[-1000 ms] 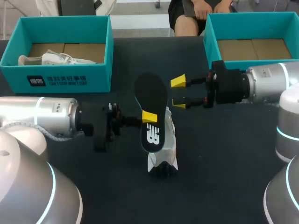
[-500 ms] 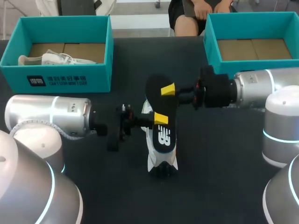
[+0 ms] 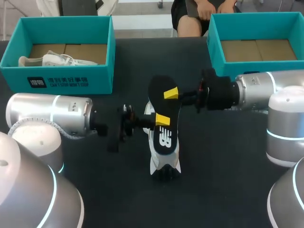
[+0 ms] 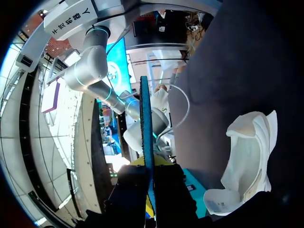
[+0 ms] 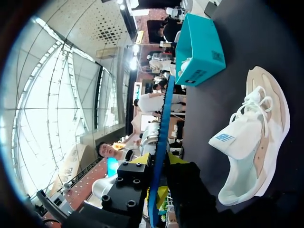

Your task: Take the shoe out of the shoebox, open the shoe tongue, remove and reinsert the insole, then place the shoe into the shoebox

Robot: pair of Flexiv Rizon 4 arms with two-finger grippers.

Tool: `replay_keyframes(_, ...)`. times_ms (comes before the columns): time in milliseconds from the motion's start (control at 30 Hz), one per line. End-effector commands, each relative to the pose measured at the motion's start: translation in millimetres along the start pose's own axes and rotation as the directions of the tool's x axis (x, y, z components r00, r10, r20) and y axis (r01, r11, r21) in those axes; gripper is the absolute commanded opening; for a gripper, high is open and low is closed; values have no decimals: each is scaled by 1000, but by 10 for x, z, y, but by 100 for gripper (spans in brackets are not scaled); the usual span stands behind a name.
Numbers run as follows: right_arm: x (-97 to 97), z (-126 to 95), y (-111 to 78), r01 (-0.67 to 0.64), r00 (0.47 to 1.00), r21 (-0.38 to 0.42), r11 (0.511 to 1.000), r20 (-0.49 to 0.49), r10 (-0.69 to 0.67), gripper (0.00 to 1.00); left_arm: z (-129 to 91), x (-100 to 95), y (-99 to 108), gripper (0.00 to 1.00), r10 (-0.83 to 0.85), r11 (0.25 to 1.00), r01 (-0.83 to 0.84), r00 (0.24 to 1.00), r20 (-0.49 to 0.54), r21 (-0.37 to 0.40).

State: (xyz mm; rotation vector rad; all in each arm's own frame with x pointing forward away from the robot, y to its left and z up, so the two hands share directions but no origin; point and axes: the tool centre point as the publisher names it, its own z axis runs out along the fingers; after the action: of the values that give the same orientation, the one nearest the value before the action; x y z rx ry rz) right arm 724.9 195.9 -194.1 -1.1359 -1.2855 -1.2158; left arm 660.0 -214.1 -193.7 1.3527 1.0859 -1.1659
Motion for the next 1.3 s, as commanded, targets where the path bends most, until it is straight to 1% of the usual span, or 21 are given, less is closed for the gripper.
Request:
replay_keyframes(33, -44, 43, 37, -1, 1000, 9, 1000, -6, 1, 17, -17, -9, 17, 0, 6, 1000, -6, 1000, 1, 3)
replay_keyframes(100, -48, 44, 37, -2, 1000, 9, 1000, -8, 2, 15, -16, -4, 25, 0, 10, 1000, -10, 1000, 0, 3)
replay_keyframes(267, -50, 44, 38, -1, 1000, 13, 1000, -11, 2, 14, -3, 24, 57, 0, 4, 1000, -4, 1000, 0, -3)
replay_keyframes(367, -45, 44, 41, 0, 1000, 18, 1000, -14, 0, 20, 6, 51, 88, 0, 4, 1000, -4, 1000, -4, -9)
replay_keyframes(467, -29, 48, 45, 3, 1000, 22, 1000, -14, -2, 32, 13, 76, 105, 0, 4, 1000, -4, 1000, -9, -7)
replay_keyframes(567, -24, 48, 44, 1, 1000, 22, 1000, -12, -1, 31, 11, 96, 126, 0, 12, 1000, -12, 1000, -16, -7)
replay_keyframes(767, -40, 72, 55, 2, 1000, 26, 1000, -19, -2, 24, 21, 92, 163, 0, 19, 1000, -19, 1000, -14, -21)
replay_keyframes(800, -45, 76, 58, 3, 1000, 28, 1000, -20, -3, 22, 29, 89, 168, 0, 18, 1000, -19, 1000, -13, -21)
replay_keyframes(833, -46, 77, 59, 3, 1000, 24, 1000, -19, -3, 17, 34, 89, 168, 0, 19, 1000, -19, 1000, -13, -21)
replay_keyframes(867, -47, 77, 59, 2, 1000, 22, 1000, -18, -2, 10, 38, 89, 164, 0, 20, 1000, -20, 1000, -12, -19)
replay_keyframes(900, -48, 78, 59, 3, 1000, 21, 1000, -17, -2, 0, 39, 90, 155, 0, 20, 1000, -20, 1000, -13, -18)
replay_keyframes(1033, -51, 79, 56, 5, 1000, 21, 1000, -15, -5, 0, 23, 102, 120, 0, 9, 1000, -9, 1000, -20, -9)
replay_keyframes(1067, -52, 79, 55, 5, 1000, 20, 1000, -13, -5, 0, 17, 109, 113, 0, 4, 1000, -4, 1000, -30, 4)
replay_keyframes(1100, -53, 80, 55, 6, 1000, 19, 1000, -12, -6, 0, 9, 116, 108, 8, 2, 1000, -2, 1000, -30, 1)
replay_keyframes(1133, -54, 81, 55, 7, 1000, 19, 1000, -12, -7, 0, 2, 125, 111, 49, -8, 1000, 8, 999, -37, -5)
replay_keyframes(1167, -59, 81, 55, 8, 1000, 20, 1000, -12, -8, 0, -5, 130, 117, 100, -11, 1000, 11, 999, -38, -5)
replay_keyframes(1233, -79, 75, 53, 8, 1000, 20, 1000, -13, -7, 0, -43, 123, 133, 100, -16, 1000, 16, 999, -36, -21)
replay_keyframes(1300, -95, 64, 48, 6, 1000, 19, 1000, -15, -5, 0, -87, 119, 145, 100, -29, 999, 29, 999, -33, -21)
